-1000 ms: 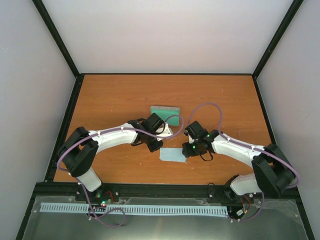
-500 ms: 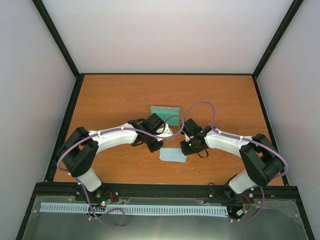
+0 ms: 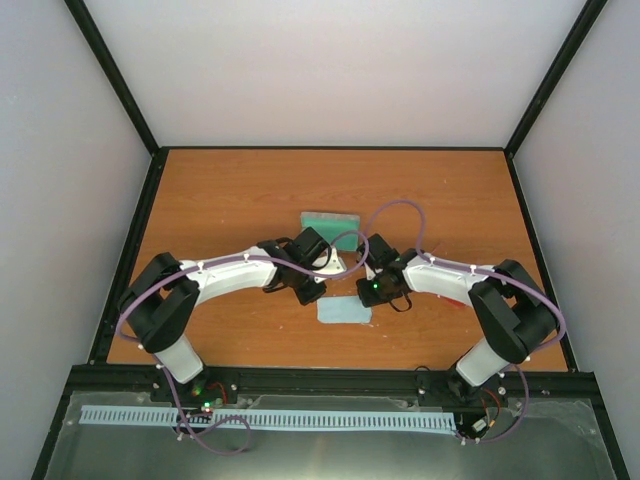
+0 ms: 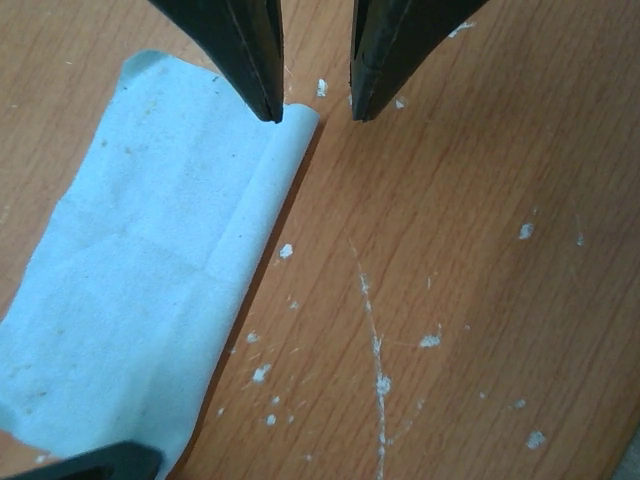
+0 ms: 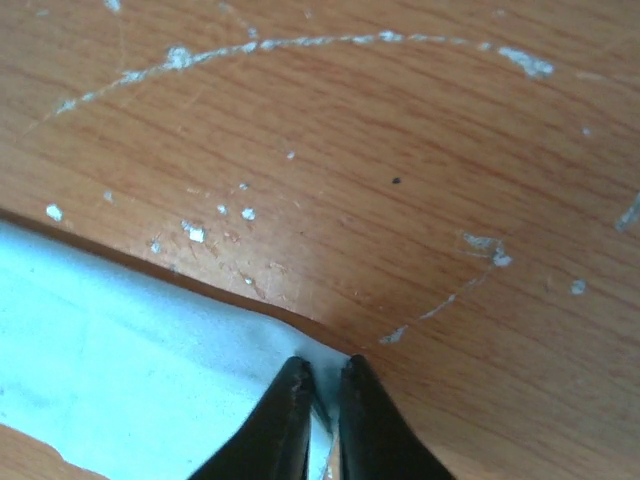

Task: Organize the sunglasses
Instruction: Pick up the glasses cleaning cloth from the center of the board.

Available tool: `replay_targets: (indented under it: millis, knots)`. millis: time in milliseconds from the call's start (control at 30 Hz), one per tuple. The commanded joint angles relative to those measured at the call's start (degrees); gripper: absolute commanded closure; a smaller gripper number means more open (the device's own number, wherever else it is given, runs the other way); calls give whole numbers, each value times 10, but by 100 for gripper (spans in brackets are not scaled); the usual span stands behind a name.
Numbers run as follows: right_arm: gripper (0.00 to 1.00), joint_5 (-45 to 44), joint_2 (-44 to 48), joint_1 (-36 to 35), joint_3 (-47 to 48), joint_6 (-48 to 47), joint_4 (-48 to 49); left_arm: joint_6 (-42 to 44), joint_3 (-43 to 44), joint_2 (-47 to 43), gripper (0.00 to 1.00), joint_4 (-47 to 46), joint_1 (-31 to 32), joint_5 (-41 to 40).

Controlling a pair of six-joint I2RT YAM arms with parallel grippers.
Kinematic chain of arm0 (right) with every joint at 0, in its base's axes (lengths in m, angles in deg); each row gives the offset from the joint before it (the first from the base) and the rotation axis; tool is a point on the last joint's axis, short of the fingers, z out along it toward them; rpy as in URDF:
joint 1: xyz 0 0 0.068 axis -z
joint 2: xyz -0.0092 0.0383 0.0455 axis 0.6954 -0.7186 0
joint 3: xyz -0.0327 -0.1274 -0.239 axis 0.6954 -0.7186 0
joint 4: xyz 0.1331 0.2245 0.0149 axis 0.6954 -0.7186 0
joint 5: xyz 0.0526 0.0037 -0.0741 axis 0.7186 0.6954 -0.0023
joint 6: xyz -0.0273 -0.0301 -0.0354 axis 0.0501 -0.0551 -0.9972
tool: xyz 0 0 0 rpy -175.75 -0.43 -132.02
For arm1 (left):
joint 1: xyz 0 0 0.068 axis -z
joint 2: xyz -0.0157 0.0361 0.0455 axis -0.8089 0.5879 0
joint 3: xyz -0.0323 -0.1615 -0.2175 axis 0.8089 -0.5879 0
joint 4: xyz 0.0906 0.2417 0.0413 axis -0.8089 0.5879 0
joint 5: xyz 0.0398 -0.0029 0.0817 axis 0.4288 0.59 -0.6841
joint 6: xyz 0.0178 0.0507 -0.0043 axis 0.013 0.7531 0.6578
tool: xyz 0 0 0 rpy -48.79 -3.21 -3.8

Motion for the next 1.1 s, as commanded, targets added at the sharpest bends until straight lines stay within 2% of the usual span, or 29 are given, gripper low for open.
replay_targets:
  millis: [0,100,333,833,1067]
  knots:
    - [94,5,-10,-3,0,-2,-1,-1,9,28,76,4,0,-10]
    - [97,2,-6,-3,-2,-4,-5,3,8,33,71,7,0,3]
    - [97,-1,-11,-3,1,-6,-8,7,3,36,67,8,0,24]
    - [97,7,-15,-3,10,-8,-7,20,0,74,72,-19,10,-2]
    - [97,10,-17,-3,9,-10,-6,20,-8,79,83,-16,15,13]
